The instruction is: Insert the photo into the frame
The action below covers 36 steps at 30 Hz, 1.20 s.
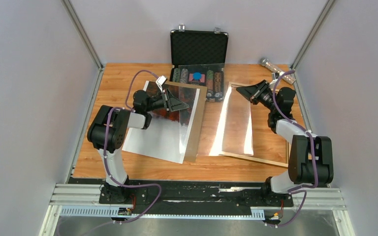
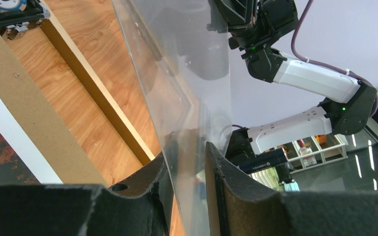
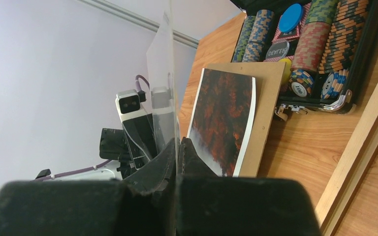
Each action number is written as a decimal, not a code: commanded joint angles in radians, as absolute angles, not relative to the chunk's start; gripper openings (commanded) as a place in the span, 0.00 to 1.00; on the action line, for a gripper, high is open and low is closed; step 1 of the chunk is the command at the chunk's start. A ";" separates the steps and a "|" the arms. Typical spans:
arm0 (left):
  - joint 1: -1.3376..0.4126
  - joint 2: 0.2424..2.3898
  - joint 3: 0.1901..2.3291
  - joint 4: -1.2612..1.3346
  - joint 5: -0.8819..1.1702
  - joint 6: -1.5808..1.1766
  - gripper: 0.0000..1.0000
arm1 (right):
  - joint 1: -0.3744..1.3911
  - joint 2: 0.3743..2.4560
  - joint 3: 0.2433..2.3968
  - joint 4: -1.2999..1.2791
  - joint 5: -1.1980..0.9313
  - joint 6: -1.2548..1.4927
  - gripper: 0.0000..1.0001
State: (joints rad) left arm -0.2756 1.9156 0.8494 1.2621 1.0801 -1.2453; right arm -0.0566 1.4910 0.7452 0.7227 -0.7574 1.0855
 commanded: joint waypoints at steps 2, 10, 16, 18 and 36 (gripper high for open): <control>-0.292 1.917 0.841 1.333 1.097 -1.269 0.35 | -0.055 1.495 0.779 0.788 -0.717 1.087 0.00; -0.312 1.908 0.838 1.305 1.098 -1.261 0.35 | -0.056 1.504 0.781 0.802 -0.710 1.083 0.00; -0.316 1.885 0.839 1.209 1.098 -1.191 0.28 | -0.058 1.496 0.784 0.802 -0.712 1.077 0.00; -0.315 1.879 0.841 1.179 1.097 -1.171 0.22 | -0.061 1.493 0.782 0.802 -0.713 1.073 0.00; -0.316 1.856 0.976 1.028 1.143 -1.113 0.00 | -0.081 1.401 0.733 0.638 -0.745 0.842 0.40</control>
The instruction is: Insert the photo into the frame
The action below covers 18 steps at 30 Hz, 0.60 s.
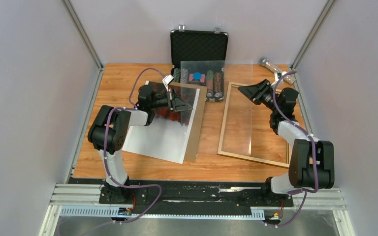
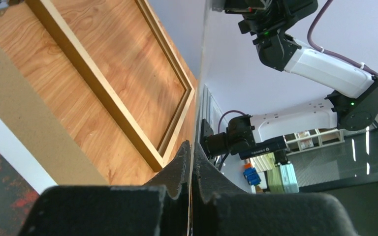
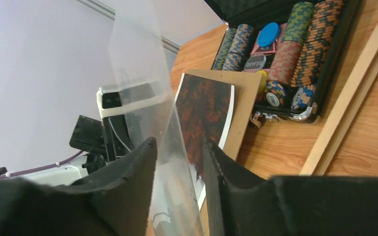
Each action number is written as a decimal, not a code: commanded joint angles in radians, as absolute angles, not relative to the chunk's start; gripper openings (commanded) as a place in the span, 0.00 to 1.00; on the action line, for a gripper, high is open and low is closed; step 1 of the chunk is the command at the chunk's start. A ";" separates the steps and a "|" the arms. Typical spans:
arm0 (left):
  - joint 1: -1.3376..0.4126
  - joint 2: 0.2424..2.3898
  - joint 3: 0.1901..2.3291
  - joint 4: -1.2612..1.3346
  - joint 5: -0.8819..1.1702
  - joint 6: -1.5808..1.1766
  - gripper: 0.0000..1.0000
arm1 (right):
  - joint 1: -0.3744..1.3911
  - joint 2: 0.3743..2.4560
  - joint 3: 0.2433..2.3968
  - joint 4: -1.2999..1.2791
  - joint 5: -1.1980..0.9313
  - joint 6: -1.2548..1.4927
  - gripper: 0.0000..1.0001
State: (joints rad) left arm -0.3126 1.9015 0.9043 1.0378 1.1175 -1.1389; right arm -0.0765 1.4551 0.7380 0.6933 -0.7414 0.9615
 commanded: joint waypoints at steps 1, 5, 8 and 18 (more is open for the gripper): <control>-0.316 1.856 0.983 1.016 1.143 -1.116 0.00 | -0.081 1.392 0.733 0.612 -0.742 0.820 0.45; -0.317 1.860 1.014 1.018 1.136 -1.156 0.00 | -0.082 1.354 0.739 0.493 -0.724 0.707 0.60; -0.330 1.872 1.026 1.056 1.123 -1.203 0.00 | -0.088 1.324 0.741 0.413 -0.704 0.631 0.65; -0.368 1.939 1.057 1.196 1.104 -1.381 0.00 | -0.161 1.216 0.744 0.205 -0.699 0.531 0.90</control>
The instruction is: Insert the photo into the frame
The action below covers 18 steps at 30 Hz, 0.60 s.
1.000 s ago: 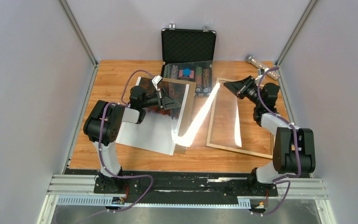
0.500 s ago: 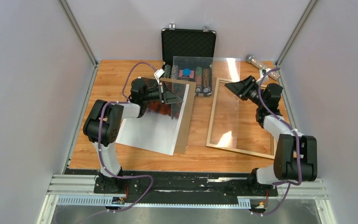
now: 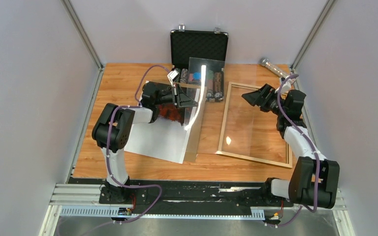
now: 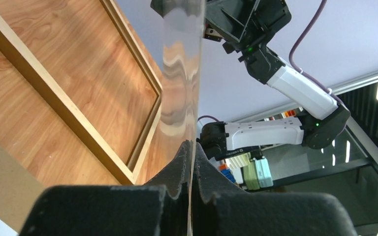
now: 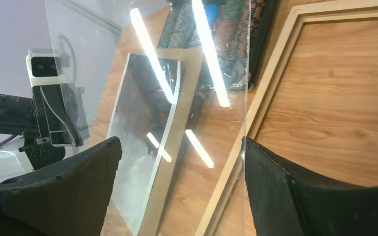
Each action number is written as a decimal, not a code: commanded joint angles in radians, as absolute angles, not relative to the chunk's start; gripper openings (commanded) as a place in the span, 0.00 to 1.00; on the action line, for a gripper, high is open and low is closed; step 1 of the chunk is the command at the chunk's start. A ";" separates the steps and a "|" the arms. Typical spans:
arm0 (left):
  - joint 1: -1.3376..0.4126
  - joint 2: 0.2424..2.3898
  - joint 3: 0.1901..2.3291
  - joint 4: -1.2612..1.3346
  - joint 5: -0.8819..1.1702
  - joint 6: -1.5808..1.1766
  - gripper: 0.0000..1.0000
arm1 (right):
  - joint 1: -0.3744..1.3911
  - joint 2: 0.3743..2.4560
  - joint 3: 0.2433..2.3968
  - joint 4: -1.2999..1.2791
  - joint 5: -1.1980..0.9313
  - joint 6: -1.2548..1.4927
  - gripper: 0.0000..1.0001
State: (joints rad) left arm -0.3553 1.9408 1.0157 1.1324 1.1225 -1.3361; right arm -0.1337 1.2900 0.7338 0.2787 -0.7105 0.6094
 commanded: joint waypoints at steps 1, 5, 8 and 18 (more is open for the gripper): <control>-0.369 1.926 1.058 1.133 1.101 -1.335 0.00 | -0.165 1.201 0.744 0.188 -0.692 0.520 0.96; -0.378 1.885 1.069 0.948 1.082 -1.205 0.00 | -0.172 1.146 0.743 0.117 -0.667 0.467 1.00; -0.386 1.868 1.088 0.842 1.070 -1.152 0.00 | -0.178 1.113 0.738 0.076 -0.644 0.437 1.00; -0.413 1.865 1.130 0.754 1.047 -1.144 0.00 | -0.235 1.032 0.734 -0.057 -0.550 0.355 1.00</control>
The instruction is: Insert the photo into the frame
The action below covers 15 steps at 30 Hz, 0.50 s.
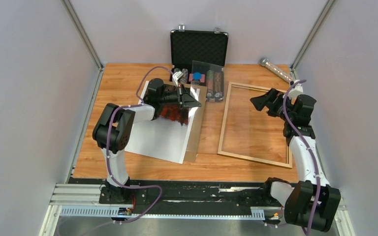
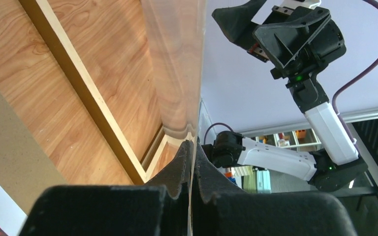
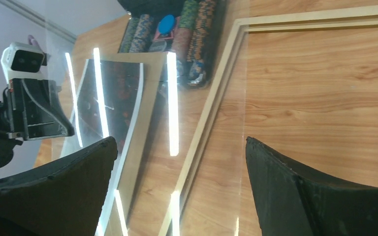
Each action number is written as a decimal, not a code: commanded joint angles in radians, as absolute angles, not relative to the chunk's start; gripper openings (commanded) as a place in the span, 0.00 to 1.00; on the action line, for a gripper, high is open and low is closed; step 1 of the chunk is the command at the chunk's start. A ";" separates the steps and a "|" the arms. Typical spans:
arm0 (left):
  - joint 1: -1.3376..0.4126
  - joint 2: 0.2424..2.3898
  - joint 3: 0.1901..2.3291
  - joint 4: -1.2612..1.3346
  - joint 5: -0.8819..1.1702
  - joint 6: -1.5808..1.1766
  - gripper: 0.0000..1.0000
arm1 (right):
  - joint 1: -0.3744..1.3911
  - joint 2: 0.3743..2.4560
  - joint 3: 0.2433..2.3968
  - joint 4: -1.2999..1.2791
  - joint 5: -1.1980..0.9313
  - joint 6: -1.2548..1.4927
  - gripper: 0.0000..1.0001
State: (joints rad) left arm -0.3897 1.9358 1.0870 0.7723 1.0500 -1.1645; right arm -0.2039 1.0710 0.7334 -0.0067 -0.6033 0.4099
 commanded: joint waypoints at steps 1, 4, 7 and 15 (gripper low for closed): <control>-0.416 1.865 1.135 0.753 1.043 -1.144 0.00 | -0.246 1.024 0.730 -0.064 -0.549 0.350 1.00; -0.430 1.863 1.146 0.731 1.033 -1.144 0.00 | -0.283 1.004 0.720 -0.085 -0.548 0.340 1.00; -0.438 1.863 1.161 0.700 1.015 -1.139 0.00 | -0.315 0.985 0.717 -0.116 -0.531 0.317 1.00; -0.469 1.895 1.228 0.567 0.978 -1.086 0.00 | -0.380 1.003 0.725 -0.193 -0.440 0.227 0.99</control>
State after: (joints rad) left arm -0.4473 1.9354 1.1732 0.6094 0.9924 -1.1225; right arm -0.3462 0.9989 0.7200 -0.1577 -0.4938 0.2871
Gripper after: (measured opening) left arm 0.008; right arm 0.995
